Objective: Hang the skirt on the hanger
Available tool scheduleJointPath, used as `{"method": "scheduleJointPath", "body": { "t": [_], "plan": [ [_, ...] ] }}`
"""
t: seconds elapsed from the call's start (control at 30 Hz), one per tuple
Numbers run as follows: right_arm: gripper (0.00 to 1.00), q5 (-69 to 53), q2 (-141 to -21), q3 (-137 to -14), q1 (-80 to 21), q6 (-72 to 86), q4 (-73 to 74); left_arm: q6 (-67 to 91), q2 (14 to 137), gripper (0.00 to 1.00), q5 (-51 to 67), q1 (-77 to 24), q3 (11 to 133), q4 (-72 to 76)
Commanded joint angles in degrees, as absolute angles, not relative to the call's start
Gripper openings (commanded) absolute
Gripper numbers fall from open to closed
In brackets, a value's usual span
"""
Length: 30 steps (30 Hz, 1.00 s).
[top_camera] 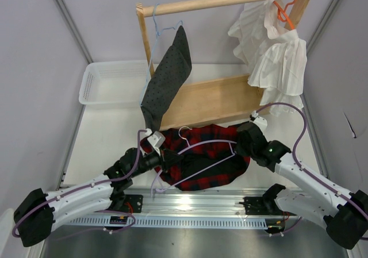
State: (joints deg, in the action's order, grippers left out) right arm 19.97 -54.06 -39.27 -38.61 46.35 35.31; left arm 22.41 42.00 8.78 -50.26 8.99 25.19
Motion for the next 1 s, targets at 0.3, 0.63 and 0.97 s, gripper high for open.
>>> {"method": "scheduleJointPath", "body": {
  "t": [0.3,0.63,0.97],
  "plan": [
    [0.13,20.48,-54.58,-42.54,-38.58,44.65,35.24,23.29,42.01,0.00,12.66,-50.98,8.00,37.96],
    [0.27,20.65,-53.62,-43.24,-38.67,44.39,36.74,24.17,42.63,0.00,11.08,-50.98,7.56,40.78],
    [0.40,20.74,-52.65,-43.77,-38.67,44.65,37.79,25.49,44.56,0.00,11.16,-50.98,7.03,44.03]
  ]
}}
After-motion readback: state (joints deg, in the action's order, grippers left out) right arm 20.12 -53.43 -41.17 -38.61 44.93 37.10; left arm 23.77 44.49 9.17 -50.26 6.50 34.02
